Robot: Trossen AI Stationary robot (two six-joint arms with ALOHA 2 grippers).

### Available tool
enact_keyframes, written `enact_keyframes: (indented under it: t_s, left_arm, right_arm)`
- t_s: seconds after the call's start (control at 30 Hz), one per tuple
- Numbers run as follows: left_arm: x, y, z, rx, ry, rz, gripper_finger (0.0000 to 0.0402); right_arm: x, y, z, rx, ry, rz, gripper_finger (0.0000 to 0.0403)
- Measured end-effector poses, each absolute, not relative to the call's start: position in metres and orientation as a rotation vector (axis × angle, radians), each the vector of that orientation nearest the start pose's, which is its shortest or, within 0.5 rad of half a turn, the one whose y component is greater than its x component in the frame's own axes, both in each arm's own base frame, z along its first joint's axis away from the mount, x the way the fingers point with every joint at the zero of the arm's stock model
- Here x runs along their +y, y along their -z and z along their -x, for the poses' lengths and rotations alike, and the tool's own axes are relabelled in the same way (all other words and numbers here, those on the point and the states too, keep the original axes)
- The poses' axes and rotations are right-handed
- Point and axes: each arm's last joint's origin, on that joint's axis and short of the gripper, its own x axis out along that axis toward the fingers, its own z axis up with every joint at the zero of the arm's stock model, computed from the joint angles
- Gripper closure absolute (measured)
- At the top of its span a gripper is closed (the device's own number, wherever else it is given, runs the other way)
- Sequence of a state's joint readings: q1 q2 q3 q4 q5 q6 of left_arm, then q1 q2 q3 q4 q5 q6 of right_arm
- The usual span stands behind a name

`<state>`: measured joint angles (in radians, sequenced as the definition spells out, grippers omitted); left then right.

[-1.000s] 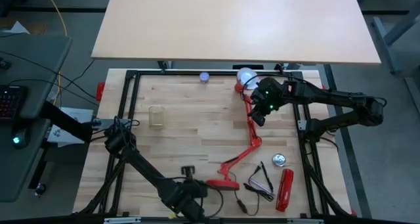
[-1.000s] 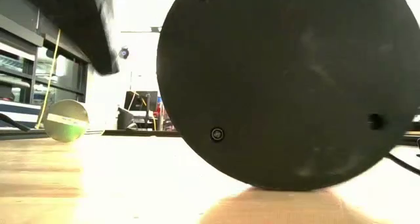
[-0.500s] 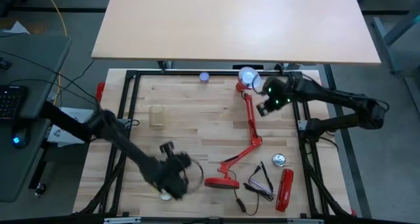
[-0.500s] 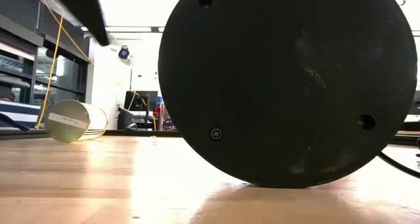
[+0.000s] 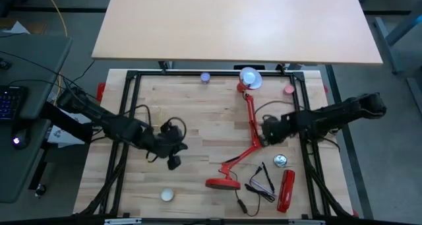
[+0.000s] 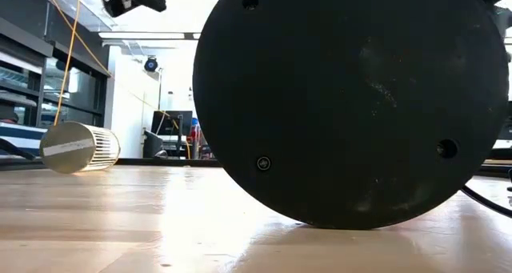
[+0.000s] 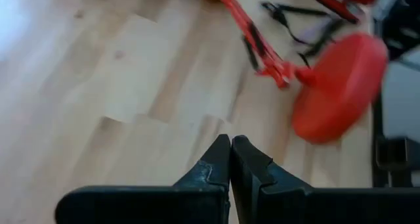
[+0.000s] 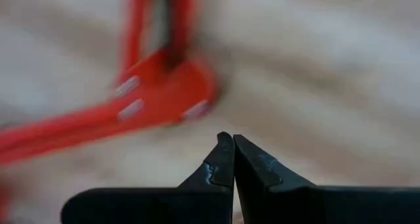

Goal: Screw lightbulb
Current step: Remove the white lightbulb from the desk lamp

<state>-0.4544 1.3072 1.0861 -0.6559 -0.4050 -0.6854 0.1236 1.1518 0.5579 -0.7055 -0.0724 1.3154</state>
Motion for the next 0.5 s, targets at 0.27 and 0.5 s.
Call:
enact_keyframes:
  t_s: [0.27, 0.5]
  left_arm:
    - [-0.124, -0.265, -0.233, 0.765, -0.179, 0.327, 0.0401]
    - [-0.118, -0.277, -0.229, 0.671, -0.233, 0.279, 0.0401]
  right_arm:
    - [0.074, -0.152, -0.194, 1.054, 0.682, -1.27, 0.0403]
    - [0.1, -0.149, -0.242, 1.028, 0.644, -1.26, 0.0403]
